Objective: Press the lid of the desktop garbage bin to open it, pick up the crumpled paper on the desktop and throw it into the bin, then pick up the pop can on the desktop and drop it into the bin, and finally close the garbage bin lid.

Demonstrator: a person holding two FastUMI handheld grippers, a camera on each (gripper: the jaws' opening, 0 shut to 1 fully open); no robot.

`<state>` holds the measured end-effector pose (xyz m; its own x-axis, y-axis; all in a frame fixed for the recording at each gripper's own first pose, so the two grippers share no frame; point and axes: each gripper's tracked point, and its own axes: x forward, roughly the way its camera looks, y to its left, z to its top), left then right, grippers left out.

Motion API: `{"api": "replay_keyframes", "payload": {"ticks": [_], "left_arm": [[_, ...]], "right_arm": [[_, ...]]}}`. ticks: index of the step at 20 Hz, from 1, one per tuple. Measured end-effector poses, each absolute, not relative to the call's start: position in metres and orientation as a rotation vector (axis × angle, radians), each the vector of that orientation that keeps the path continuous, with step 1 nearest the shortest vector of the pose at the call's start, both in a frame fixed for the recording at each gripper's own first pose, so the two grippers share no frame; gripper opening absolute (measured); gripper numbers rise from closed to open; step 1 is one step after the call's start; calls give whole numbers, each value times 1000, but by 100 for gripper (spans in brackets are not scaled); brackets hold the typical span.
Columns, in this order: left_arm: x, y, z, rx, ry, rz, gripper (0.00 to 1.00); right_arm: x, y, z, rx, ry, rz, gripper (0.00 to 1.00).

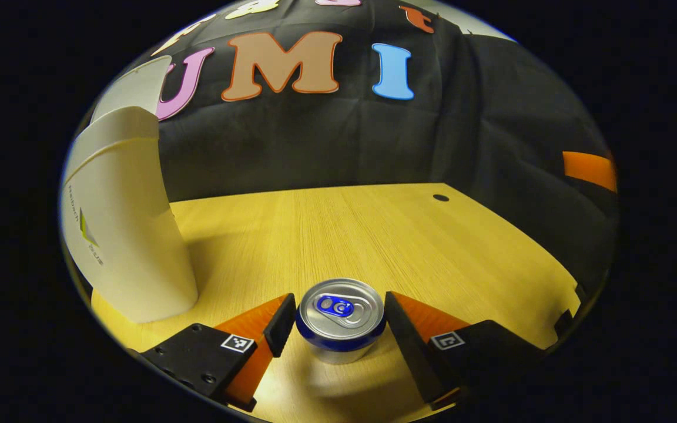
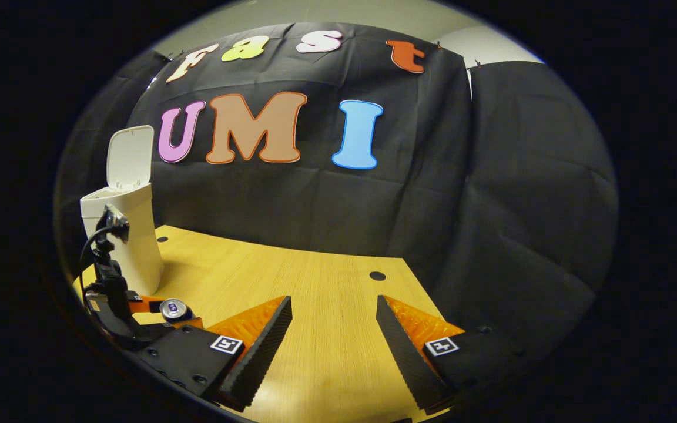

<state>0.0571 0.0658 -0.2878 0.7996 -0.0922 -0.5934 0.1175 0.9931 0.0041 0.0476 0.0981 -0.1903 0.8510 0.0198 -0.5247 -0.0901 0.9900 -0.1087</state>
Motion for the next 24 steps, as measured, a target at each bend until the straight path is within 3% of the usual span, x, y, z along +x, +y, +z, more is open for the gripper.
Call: {"api": "replay_keyframes", "payload": {"ticks": [3, 15, 19, 24], "left_arm": [[60, 65, -270, 51, 611, -128, 78], [98, 86, -66, 66, 229, -118, 76], [108, 112, -13, 105, 135, -71, 76], [124, 182, 46, 131, 57, 79, 75]], "right_arm": [[45, 94, -182, -131, 532, 56, 96], [50, 148, -147, -68, 441, 157, 96], [52, 163, -143, -59, 425, 194, 96], [60, 186, -136, -46, 407, 222, 100]]}}
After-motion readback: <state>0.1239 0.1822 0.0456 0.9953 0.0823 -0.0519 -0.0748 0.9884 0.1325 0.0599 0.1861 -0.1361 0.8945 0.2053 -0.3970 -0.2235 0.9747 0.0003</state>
